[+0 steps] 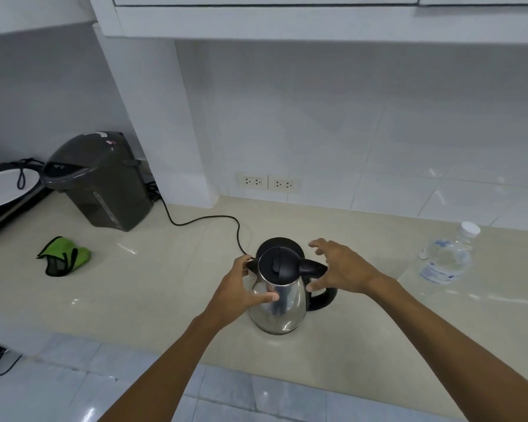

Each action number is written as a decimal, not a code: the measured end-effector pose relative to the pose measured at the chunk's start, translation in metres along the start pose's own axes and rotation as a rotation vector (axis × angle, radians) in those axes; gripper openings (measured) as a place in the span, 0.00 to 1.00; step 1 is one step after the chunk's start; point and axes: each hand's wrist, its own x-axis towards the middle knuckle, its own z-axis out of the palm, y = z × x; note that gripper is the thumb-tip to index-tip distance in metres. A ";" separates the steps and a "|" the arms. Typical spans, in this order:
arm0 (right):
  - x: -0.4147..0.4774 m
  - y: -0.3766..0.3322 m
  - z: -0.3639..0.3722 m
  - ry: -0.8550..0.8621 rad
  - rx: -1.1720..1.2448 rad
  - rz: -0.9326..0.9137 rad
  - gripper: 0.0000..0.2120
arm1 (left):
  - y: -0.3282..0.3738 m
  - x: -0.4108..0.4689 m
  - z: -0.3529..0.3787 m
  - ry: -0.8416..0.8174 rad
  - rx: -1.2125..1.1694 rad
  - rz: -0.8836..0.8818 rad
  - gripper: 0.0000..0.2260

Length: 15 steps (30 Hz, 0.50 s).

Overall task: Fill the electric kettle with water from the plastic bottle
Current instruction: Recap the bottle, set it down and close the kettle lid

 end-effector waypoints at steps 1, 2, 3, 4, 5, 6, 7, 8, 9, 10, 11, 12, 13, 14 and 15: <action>-0.004 0.009 0.005 -0.004 0.026 0.026 0.48 | -0.003 0.000 0.002 0.009 -0.010 -0.004 0.43; -0.008 0.016 0.010 -0.006 0.043 0.049 0.48 | -0.005 -0.001 0.004 0.019 -0.017 -0.003 0.41; -0.011 0.023 0.016 -0.003 0.052 0.069 0.47 | -0.008 -0.001 0.005 0.029 -0.019 0.003 0.40; -0.014 0.028 0.022 0.002 0.058 0.086 0.46 | -0.010 -0.002 0.006 0.038 -0.022 0.008 0.38; -0.016 0.034 0.028 0.010 0.068 0.100 0.44 | -0.011 -0.002 0.007 0.045 -0.027 0.014 0.37; -0.019 0.038 0.034 0.020 0.079 0.110 0.41 | -0.012 -0.003 0.008 0.051 -0.035 0.019 0.36; -0.020 0.042 0.041 0.034 0.096 0.117 0.39 | -0.013 -0.003 0.009 0.057 -0.048 0.025 0.36; -0.023 0.045 0.047 0.052 0.118 0.127 0.37 | -0.014 -0.004 0.010 0.063 -0.060 0.028 0.35; -0.024 0.048 0.053 0.076 0.150 0.138 0.36 | -0.016 -0.004 0.011 0.068 -0.069 0.031 0.34; -0.027 0.050 0.059 0.106 0.179 0.155 0.35 | -0.017 -0.005 0.011 0.072 -0.076 0.031 0.33; -0.028 0.051 0.065 0.138 0.208 0.172 0.33 | -0.017 -0.006 0.012 0.070 -0.083 0.028 0.31; -0.030 0.050 0.069 0.169 0.236 0.190 0.31 | -0.018 -0.007 0.013 0.067 -0.090 0.024 0.30; -0.031 0.049 0.074 0.205 0.265 0.205 0.29 | -0.018 -0.008 0.014 0.062 -0.095 0.020 0.30; -0.031 0.047 0.078 0.245 0.285 0.217 0.26 | -0.017 -0.009 0.014 0.056 -0.095 0.015 0.29; -0.031 0.045 0.083 0.289 0.297 0.226 0.23 | -0.016 -0.010 0.014 0.049 -0.094 0.011 0.29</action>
